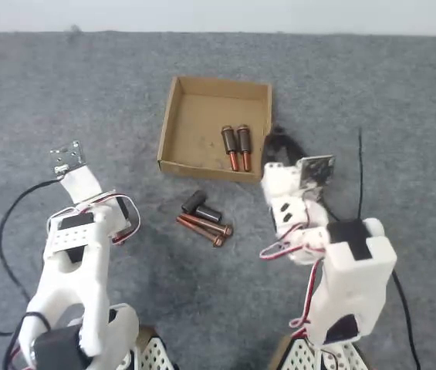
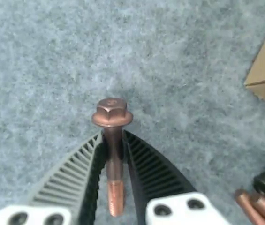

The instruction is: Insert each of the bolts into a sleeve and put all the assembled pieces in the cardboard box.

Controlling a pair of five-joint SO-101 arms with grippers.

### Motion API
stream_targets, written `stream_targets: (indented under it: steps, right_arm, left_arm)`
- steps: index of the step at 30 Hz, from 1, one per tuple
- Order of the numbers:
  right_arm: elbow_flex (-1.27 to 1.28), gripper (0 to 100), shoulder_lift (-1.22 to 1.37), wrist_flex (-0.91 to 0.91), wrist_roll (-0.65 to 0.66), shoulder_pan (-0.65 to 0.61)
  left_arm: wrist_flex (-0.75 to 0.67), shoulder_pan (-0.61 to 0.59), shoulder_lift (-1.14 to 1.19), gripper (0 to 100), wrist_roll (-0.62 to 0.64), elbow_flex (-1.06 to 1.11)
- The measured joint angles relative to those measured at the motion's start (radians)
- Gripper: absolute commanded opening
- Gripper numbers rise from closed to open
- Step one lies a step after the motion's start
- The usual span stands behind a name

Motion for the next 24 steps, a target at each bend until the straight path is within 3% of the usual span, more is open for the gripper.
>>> stream_targets:
  steps: [8,17,24]
  right_arm:
    - [0.212,0.9,-0.166,-0.006,-0.003,-0.104]
    - [0.477,0.7,-0.282,-0.215,-0.003,-0.255]
    - [0.511,0.7,-0.29,-0.302,-0.005,-0.272]
  left_arm:
    - [0.0,0.0,0.0,1,0.0,0.0]
    - [0.0,0.0,0.0,1,0.0,0.0]
    - [0.0,0.0,0.0,1,0.0,0.0]
